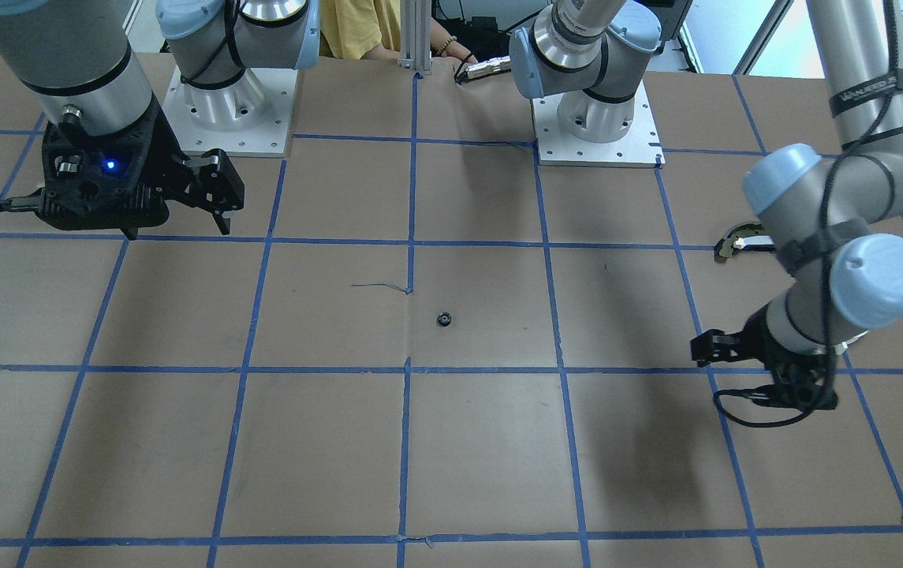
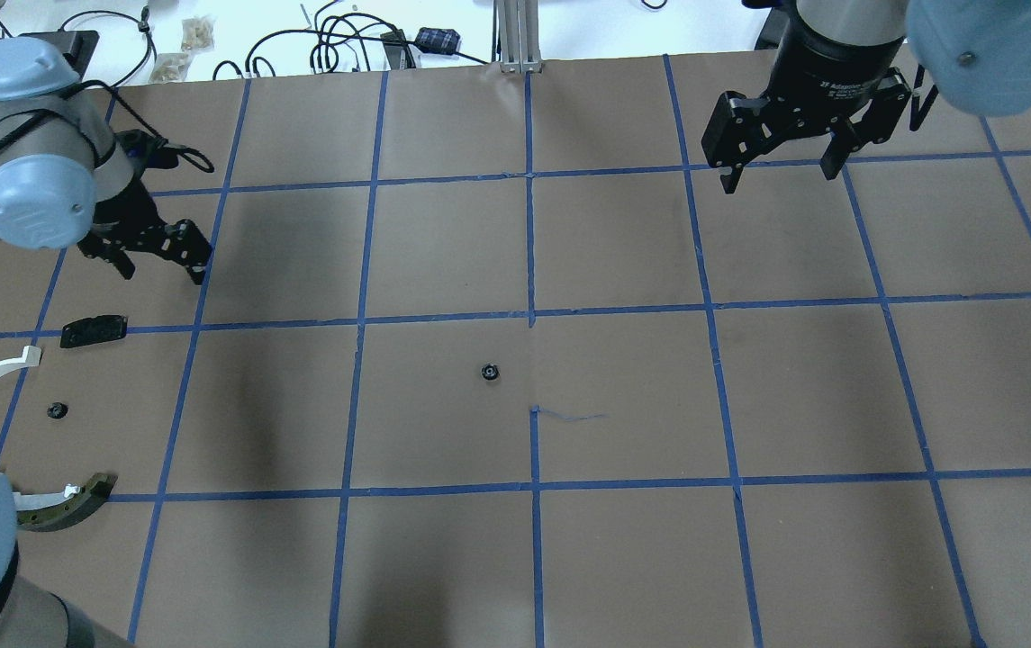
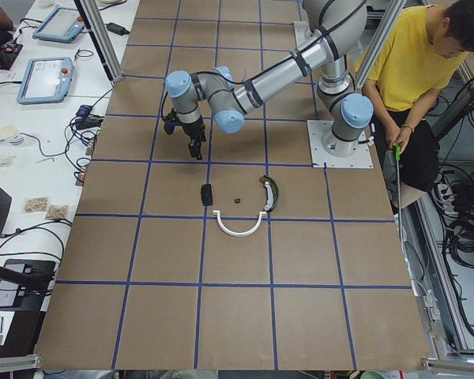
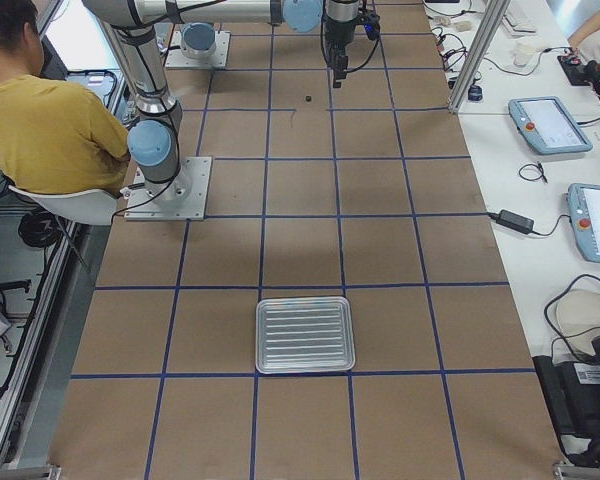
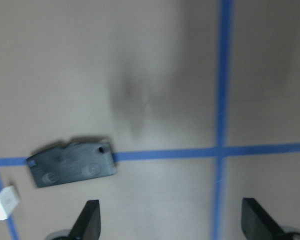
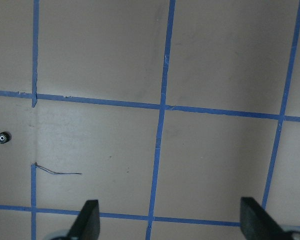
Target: Place bearing gear from tray to pile
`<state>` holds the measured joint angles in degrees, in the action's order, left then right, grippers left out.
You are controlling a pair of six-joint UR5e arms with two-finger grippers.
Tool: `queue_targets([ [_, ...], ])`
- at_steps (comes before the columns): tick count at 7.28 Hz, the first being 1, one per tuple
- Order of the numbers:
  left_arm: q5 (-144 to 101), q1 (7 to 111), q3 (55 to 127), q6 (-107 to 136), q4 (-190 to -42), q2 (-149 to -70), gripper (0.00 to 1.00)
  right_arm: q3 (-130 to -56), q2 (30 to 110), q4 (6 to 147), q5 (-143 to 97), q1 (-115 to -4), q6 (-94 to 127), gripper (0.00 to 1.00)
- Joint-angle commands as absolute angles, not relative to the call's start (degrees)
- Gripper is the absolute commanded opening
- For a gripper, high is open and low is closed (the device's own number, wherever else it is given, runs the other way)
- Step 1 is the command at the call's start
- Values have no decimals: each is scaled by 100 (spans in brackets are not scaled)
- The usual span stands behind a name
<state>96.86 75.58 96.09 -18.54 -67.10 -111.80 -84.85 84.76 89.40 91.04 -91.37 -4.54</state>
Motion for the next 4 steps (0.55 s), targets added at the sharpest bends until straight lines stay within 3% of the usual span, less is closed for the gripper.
queue_targets([
  [1, 9360, 8801, 9589, -916, -6645, -11066, 100, -8429, 8481, 8974, 9062, -9149, -457, 100],
  [4, 9054, 10270, 9676, 417, -6523, -11223, 100, -8455, 8481, 8974, 9061, -9149, -457, 100],
])
